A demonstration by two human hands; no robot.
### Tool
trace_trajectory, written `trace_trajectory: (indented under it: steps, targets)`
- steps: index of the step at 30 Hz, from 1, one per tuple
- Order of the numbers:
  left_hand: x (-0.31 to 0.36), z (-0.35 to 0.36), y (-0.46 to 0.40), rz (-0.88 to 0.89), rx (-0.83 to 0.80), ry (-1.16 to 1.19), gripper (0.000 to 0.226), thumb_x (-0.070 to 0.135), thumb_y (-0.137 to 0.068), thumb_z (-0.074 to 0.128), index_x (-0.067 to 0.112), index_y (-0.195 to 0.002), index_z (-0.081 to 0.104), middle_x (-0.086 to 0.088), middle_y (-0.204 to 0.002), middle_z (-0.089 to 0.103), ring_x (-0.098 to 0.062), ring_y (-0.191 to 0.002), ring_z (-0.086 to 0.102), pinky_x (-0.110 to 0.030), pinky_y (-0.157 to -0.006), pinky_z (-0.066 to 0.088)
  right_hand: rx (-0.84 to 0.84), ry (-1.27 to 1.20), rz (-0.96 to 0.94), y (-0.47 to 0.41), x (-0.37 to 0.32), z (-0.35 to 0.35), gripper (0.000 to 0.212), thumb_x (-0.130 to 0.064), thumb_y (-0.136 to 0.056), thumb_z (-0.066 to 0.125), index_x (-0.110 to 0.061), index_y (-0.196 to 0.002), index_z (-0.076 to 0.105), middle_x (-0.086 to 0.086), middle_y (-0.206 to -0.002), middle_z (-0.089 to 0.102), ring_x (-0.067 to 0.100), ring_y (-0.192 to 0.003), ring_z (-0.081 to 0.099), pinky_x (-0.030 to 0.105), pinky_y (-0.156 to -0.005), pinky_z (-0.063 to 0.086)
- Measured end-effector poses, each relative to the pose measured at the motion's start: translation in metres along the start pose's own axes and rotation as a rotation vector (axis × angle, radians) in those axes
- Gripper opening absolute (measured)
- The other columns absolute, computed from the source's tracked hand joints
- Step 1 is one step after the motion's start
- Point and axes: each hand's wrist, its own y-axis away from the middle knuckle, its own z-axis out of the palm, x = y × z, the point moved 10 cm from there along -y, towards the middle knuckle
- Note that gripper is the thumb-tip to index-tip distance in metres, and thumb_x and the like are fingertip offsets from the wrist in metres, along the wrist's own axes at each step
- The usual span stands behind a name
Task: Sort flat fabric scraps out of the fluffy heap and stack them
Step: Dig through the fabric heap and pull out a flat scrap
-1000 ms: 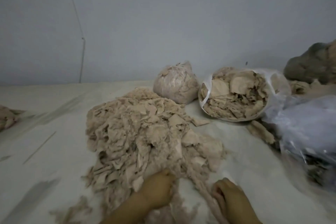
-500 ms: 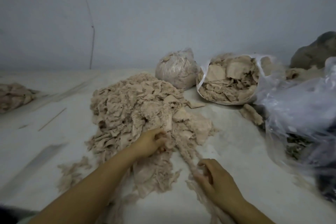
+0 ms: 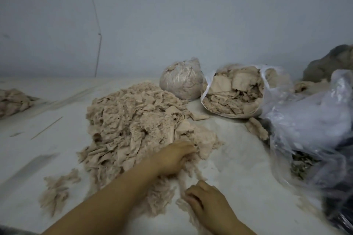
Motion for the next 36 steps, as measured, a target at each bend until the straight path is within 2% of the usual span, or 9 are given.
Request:
trace_trajectory:
  steps: [2, 6, 15, 18, 21, 24, 26, 30, 36]
  targets:
    - [0.000, 0.024, -0.020, -0.033, -0.074, -0.130, 0.053, 0.017, -0.095, 0.044, 0.014, -0.146, 0.031, -0.005, -0.156, 0.021, -0.020, -0.142, 0.019, -0.028, -0.115, 0.013, -0.002, -0.053, 0.023, 0.000, 0.004, -0.001, 0.026, -0.044, -0.098, 0.043, -0.030, -0.108, 0.062, -0.005, -0.101, 0.052, 0.014, -0.093, 0.053, 0.022, -0.072, 0.032]
    - [-0.019, 0.045, -0.012, -0.088, -0.088, -0.179, 0.048, 0.010, -0.093, 0.042, 0.006, -0.140, 0.039, -0.008, -0.150, 0.030, -0.024, -0.136, 0.031, -0.028, -0.111, 0.024, 0.091, -0.240, 0.090, 0.004, 0.014, -0.016, 0.021, -0.032, -0.099, 0.047, -0.020, -0.098, 0.064, -0.001, -0.094, 0.059, 0.011, -0.086, 0.054, 0.022, -0.077, 0.041]
    - [-0.058, -0.003, 0.057, -0.192, 0.124, 0.455, 0.020, 0.003, -0.094, 0.050, 0.006, -0.107, 0.065, -0.001, -0.107, 0.065, -0.012, -0.100, 0.060, -0.007, -0.084, 0.041, 0.197, -0.247, 0.227, 0.013, 0.032, -0.031, 0.016, -0.022, -0.098, 0.050, -0.019, -0.095, 0.064, -0.005, -0.095, 0.063, 0.006, -0.084, 0.054, 0.009, -0.073, 0.037]
    - [-0.060, -0.008, 0.072, -0.175, -0.076, 0.593, 0.020, 0.014, -0.089, 0.064, 0.012, -0.109, 0.067, 0.006, -0.101, 0.066, 0.001, -0.093, 0.061, -0.014, -0.087, 0.045, 0.299, -0.242, 0.194, 0.016, 0.026, -0.040, 0.013, -0.020, -0.096, 0.055, -0.021, -0.093, 0.067, -0.010, -0.092, 0.064, 0.003, -0.084, 0.056, 0.010, -0.075, 0.039]
    - [-0.063, 0.018, 0.091, -0.050, -0.390, 0.167, 0.032, 0.024, -0.083, 0.071, 0.015, -0.113, 0.067, 0.008, -0.118, 0.058, -0.004, -0.109, 0.052, -0.013, -0.096, 0.036, 0.295, -0.186, 0.055, 0.002, -0.005, -0.039, 0.015, -0.035, -0.092, 0.059, -0.024, -0.098, 0.068, -0.017, -0.090, 0.060, -0.003, -0.082, 0.051, 0.013, -0.074, 0.038]
    - [-0.071, 0.015, 0.082, -0.040, -0.264, 0.204, 0.014, 0.015, -0.089, 0.062, 0.004, -0.096, 0.066, -0.009, -0.100, 0.062, -0.018, -0.095, 0.057, -0.025, -0.084, 0.041, 0.070, -0.097, -0.158, -0.025, -0.052, -0.004, 0.051, -0.058, -0.082, 0.061, -0.026, -0.122, 0.059, -0.010, -0.106, 0.054, 0.003, -0.096, 0.045, 0.009, -0.084, 0.029]
    - [-0.078, 0.004, 0.073, -0.115, -0.130, 0.382, 0.009, 0.010, -0.092, 0.055, 0.010, -0.084, 0.056, -0.005, -0.082, 0.055, -0.007, -0.076, 0.053, -0.022, -0.070, 0.040, -0.020, -0.052, -0.236, -0.039, -0.070, 0.017, 0.058, -0.057, -0.083, 0.062, -0.029, -0.133, 0.051, -0.001, -0.115, 0.047, 0.011, -0.100, 0.040, 0.015, -0.085, 0.033]
    - [-0.090, -0.002, 0.063, -0.196, -0.005, 0.642, 0.028, 0.009, -0.095, 0.049, 0.023, -0.072, 0.042, 0.004, -0.066, 0.039, 0.000, -0.054, 0.034, -0.015, -0.052, 0.029, 0.155, -0.103, -0.189, -0.063, -0.071, 0.008, 0.017, -0.020, -0.087, 0.064, -0.011, -0.101, 0.064, 0.006, -0.102, 0.050, 0.018, -0.086, 0.048, 0.034, -0.073, 0.045]
    - [-0.126, -0.009, 0.071, -0.420, 0.204, 1.071, 0.027, 0.010, -0.095, 0.052, 0.014, -0.070, 0.043, 0.007, -0.057, 0.047, -0.001, -0.048, 0.044, -0.014, -0.047, 0.036, 0.359, -0.729, 0.377, -0.057, 0.020, -0.001, 0.024, 0.007, -0.086, 0.056, -0.014, -0.077, 0.056, 0.000, -0.075, 0.060, 0.011, -0.069, 0.055, 0.018, -0.065, 0.044]
